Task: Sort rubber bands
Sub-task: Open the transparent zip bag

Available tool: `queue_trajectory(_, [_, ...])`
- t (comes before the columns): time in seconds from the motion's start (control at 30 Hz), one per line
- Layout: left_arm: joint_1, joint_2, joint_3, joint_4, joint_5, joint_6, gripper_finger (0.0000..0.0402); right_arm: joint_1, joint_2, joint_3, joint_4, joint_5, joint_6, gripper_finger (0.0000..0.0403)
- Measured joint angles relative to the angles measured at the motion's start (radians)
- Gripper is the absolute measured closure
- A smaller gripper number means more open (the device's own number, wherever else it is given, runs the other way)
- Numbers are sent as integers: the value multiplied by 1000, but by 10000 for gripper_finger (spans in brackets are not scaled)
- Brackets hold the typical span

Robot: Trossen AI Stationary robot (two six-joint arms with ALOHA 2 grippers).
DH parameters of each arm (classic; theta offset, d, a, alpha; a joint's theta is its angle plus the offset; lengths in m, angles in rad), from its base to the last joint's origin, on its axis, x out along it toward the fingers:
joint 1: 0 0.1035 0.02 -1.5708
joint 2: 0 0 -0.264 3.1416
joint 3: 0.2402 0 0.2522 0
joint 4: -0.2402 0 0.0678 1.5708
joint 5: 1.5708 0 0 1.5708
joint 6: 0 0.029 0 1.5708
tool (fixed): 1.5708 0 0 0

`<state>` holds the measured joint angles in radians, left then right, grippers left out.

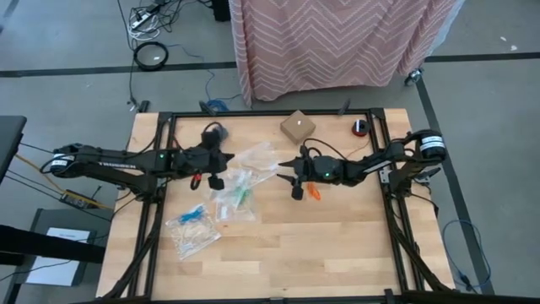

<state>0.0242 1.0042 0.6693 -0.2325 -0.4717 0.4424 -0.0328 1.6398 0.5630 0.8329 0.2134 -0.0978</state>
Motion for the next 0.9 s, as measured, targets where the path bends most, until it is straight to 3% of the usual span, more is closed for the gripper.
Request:
queue_trajectory(0.13, [-9, -4, 67, -288, 72, -87, 363, 0, 22, -4, 2, 1, 36, 221])
queue_trajectory(0.23, [-46, 2, 129, -488, 163, -262, 336, 0, 41, -7, -1, 2, 51, 212])
queue_trajectory(0.37, [-133, 10, 140, -497, 247, -483, 306, 0, 80, -4, 29, 4, 52, 206])
queue_trajectory(0.9, [-446, 353, 129, -361, -9, -827, 289, 1, 159, 0, 132, 1, 53, 203])
